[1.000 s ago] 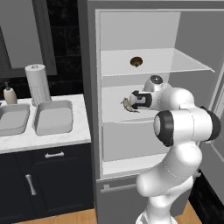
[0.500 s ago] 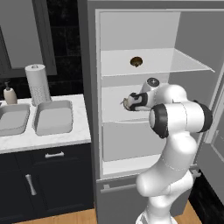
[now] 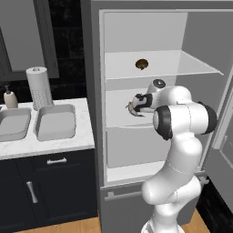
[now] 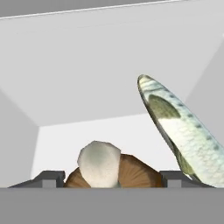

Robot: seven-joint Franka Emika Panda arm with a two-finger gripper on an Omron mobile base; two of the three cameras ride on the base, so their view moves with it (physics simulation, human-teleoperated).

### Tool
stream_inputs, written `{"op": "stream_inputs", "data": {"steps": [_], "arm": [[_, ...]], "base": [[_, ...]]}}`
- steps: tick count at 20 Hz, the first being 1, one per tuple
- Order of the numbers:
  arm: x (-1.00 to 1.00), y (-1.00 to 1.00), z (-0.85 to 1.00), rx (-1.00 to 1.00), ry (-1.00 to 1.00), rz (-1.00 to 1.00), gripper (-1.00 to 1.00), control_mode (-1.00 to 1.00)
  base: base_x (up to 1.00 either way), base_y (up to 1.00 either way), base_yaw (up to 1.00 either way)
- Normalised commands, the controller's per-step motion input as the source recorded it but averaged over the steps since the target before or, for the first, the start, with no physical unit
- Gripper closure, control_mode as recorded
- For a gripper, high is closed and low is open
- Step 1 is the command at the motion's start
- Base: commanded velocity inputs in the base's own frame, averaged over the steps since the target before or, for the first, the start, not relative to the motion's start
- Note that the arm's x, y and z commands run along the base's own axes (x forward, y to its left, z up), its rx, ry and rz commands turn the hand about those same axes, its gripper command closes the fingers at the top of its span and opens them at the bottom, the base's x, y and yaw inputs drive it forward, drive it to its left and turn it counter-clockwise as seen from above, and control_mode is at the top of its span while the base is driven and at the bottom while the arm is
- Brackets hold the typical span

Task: Place one mushroom and one fish in each tupperware on the nearby counter, to pack two identical lunches.

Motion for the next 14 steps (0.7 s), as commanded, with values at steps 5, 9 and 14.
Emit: {"op": "stream_inputs", "data": {"steps": [5,9,14], "arm": [[0.0,0.0,0.0,0.0,0.0,0.0,1.0,-1.0],[-0.29,0.0,0.0,0.0,-0.03,0.0,1.0,-1.0],[-1.0,-0.13,-0.08,0.01,-0.49,0.06,1.0,-1.0]], "base": [[0.0,0.0,0.0],[0.0,0.0,0.0],[0.0,0.0,0.0]]}}
